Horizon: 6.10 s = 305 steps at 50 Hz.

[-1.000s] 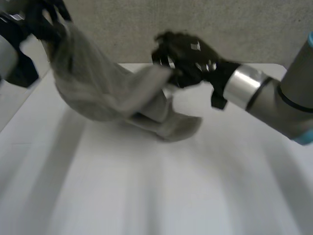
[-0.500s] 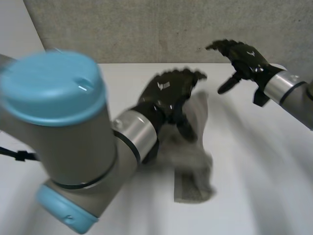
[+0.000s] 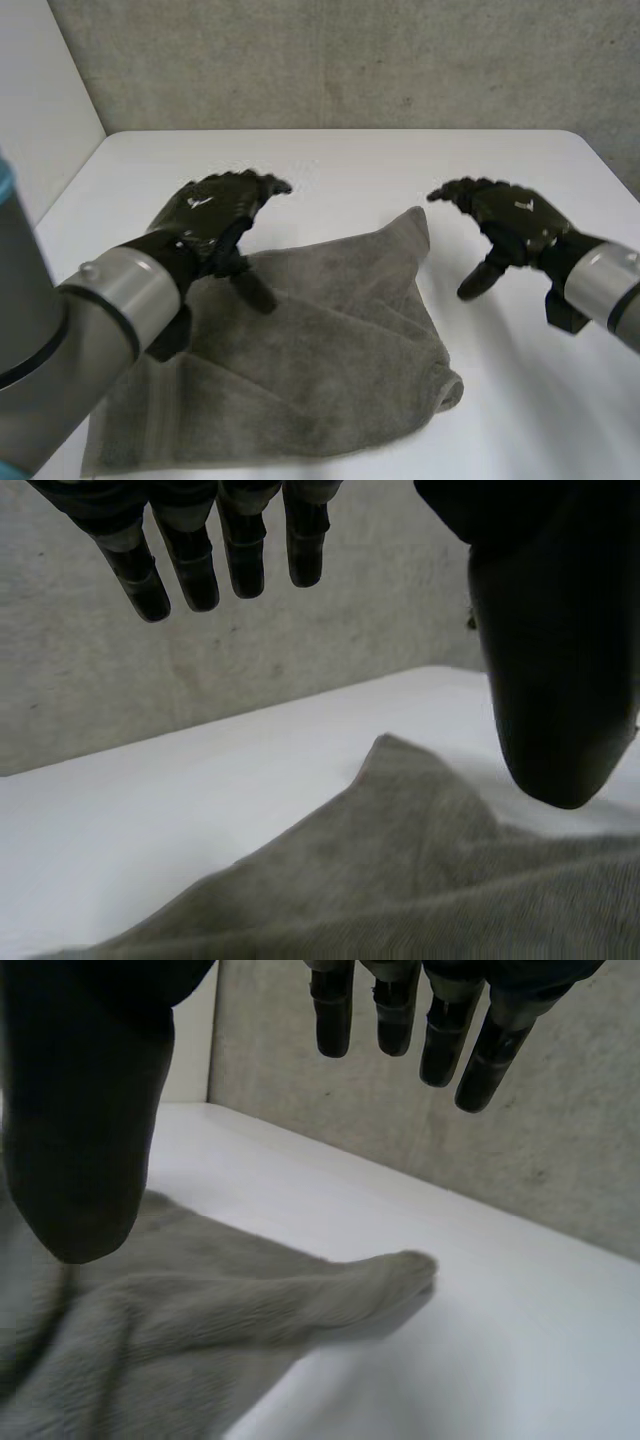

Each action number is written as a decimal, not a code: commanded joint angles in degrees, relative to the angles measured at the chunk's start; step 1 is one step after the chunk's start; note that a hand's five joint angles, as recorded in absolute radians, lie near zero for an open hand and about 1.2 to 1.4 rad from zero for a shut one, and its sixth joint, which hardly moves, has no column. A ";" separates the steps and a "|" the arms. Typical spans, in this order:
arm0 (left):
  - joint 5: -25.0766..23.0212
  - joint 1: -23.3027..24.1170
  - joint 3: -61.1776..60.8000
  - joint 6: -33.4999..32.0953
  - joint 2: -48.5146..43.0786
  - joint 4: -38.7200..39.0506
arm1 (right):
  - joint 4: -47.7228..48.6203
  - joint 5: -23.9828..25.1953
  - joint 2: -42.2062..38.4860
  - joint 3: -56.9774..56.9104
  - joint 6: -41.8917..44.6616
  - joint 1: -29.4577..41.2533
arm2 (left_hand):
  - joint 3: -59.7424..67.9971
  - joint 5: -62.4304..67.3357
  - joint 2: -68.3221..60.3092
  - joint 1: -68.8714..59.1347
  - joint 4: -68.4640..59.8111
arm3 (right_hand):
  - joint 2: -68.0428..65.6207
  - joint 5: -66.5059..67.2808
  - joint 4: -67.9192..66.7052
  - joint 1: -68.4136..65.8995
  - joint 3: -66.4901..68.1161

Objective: Fold the towel.

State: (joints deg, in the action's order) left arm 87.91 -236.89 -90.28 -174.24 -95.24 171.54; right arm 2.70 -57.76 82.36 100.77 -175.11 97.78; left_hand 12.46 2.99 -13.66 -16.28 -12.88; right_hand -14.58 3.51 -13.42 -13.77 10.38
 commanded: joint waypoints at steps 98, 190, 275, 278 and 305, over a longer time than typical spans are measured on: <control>12.37 5.12 -21.42 -4.53 -5.05 5.73 | 8.11 -1.22 -3.35 8.47 11.62 8.04 | -2.46 5.12 -4.46 -1.84 2.88 | 4.58 -3.51 3.42 3.77 -0.38; 8.77 -10.52 -6.39 -17.98 -12.25 11.97 | 7.49 2.83 -5.02 9.88 14.01 6.81 | -2.46 -2.99 3.66 6.28 2.88 | 4.58 -3.51 3.42 3.77 -0.38; 13.69 -4.90 -5.25 -19.03 -25.52 20.85 | 7.58 2.74 -5.72 10.06 14.01 6.55 | -2.46 32.54 -31.88 -29.26 2.88 | 4.58 -3.51 3.42 3.77 -0.38; 13.69 -5.51 -4.20 -19.03 -26.23 22.26 | 7.58 2.74 -5.90 10.06 14.01 6.55 | -2.46 44.66 -43.99 -41.37 2.88 | 4.58 -3.51 3.42 3.77 -0.38; 10.44 -8.06 -6.48 -18.33 -12.87 22.17 | 0.37 2.56 -2.91 12.34 11.47 -2.50 | -2.46 67.01 -66.34 -63.72 2.88 | 4.58 -3.51 3.42 3.77 -0.38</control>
State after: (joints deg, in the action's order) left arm 99.73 -244.35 -95.02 -192.80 -112.05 193.93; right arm 6.22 -55.69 77.80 111.25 -162.35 98.09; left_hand 12.46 66.28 -74.92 -75.31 -12.88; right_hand -14.36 3.47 -13.42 -13.77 10.38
